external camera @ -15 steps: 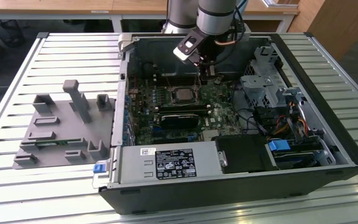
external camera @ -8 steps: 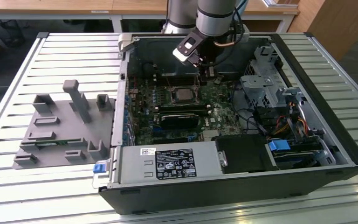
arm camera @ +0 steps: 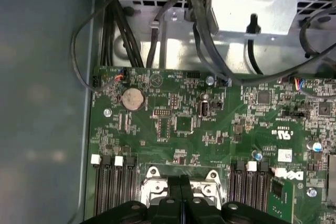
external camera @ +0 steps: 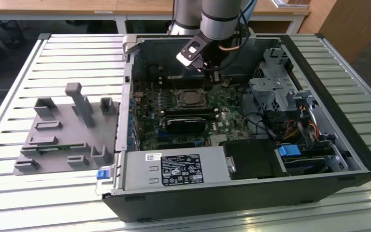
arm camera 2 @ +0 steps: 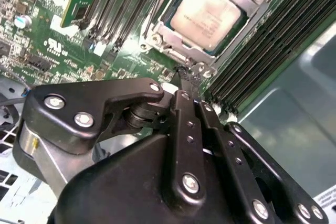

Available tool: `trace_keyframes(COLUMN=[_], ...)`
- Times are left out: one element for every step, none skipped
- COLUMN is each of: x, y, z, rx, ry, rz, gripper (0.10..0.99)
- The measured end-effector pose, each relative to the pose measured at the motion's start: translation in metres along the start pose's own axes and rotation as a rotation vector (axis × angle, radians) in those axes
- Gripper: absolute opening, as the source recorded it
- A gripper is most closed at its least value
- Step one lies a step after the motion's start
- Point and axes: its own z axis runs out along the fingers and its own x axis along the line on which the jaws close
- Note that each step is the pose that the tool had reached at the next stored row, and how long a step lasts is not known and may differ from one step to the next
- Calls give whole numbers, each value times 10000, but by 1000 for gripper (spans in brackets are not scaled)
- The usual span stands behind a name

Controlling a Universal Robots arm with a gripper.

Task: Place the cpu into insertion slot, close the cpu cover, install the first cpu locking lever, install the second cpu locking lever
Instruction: 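Close the cpu cover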

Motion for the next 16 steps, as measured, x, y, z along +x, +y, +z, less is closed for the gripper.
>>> trace_keyframes(x=[0, 1, 2, 1, 1, 2, 2, 3, 4, 5, 5, 5, 6, 6, 6, 7], y=[-20, -44, -65, -75, -79, -82, -85, -89, -98, -112, -120, -125, -132, -142, -152, -164], z=[8, 15, 20, 21, 21, 21, 22, 22, 23, 23, 23, 22, 22, 22, 21, 21], rx=[0, 0, 0, 1, 2, 2, 1, 0, 0, 0, -1, 0, 0, 0, 1, 1], ry=[0, 0, -1, -3, -4, -4, -3, -1, 0, 0, 0, 0, 0, -1, -2, -3], rz=[-1, 0, 0, 1, 0, 0, 0, 0, 0, -1, 0, 1, 0, 0, 0, 0], gripper=[106, 106, 106, 106, 106, 106, 106, 106, 106, 106, 106, 106, 106, 106, 106, 106])
